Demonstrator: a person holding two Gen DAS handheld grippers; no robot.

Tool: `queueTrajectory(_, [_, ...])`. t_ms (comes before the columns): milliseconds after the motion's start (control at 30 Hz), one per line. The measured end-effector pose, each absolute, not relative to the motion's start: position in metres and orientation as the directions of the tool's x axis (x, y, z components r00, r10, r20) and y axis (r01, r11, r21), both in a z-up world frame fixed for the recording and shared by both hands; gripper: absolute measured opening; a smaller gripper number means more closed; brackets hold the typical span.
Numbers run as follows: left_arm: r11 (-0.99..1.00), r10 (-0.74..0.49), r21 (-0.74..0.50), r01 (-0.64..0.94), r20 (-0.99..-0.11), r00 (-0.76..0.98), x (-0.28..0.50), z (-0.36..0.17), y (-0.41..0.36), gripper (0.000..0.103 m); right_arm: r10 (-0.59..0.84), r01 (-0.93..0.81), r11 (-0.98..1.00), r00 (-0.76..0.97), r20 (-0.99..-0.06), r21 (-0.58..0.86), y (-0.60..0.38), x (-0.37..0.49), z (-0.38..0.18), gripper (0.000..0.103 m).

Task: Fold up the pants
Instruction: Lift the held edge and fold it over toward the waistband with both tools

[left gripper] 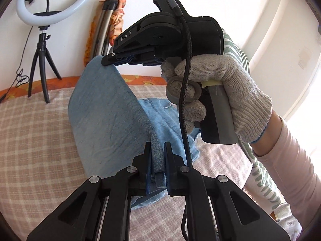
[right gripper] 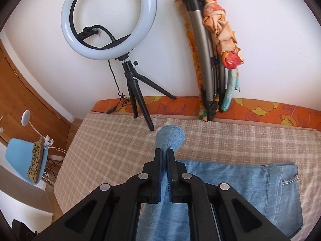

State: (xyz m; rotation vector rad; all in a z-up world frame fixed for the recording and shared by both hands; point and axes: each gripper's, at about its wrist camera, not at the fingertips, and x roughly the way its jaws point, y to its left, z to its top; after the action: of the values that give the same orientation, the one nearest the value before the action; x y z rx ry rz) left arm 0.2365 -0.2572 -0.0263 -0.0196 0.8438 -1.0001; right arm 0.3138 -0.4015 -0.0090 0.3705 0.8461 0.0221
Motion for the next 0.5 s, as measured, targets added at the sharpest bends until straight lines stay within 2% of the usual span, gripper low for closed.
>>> queueTrajectory(500, [0.457,-0.759,-0.39,0.8,-0.64,0.122,0.22,-0.04,-0.382,0.009,0.103,0.237,0.902,0.695,-0.712,0.362,-0.535,0.247,-0.032,0.002])
